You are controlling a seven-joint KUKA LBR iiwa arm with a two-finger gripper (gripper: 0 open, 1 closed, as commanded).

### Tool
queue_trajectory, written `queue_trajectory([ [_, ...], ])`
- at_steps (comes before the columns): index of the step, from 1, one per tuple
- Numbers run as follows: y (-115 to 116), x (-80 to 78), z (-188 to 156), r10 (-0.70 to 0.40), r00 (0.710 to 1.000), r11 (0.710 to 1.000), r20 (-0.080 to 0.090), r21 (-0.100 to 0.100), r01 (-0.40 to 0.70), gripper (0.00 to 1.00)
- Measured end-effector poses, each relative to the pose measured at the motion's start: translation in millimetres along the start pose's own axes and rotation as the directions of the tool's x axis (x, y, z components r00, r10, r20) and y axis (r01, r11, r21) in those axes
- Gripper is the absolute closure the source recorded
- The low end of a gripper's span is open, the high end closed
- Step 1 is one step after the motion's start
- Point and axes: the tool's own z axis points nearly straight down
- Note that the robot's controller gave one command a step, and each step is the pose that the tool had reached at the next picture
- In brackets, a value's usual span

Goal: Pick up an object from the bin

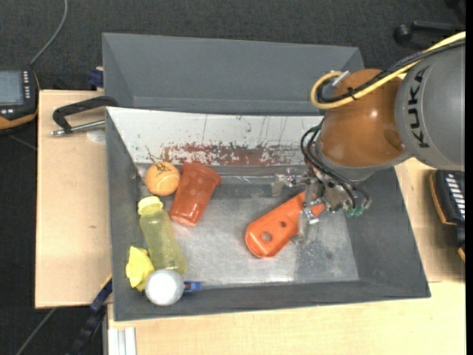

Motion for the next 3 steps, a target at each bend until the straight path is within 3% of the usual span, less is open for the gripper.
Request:
queue_trajectory([
  [1,3.5,3.2,7.4,-0.036,0.999,0.999,0.0,0.0,0.036,0.0],
  [2,-10.6,-0.6,16.4,-0.147,0.989,0.989,0.002,-0.001,0.147,0.0],
  [3,12.4,-1.3,76.2,-0.427,0.904,0.904,0.002,-0.001,0.427,1.0],
])
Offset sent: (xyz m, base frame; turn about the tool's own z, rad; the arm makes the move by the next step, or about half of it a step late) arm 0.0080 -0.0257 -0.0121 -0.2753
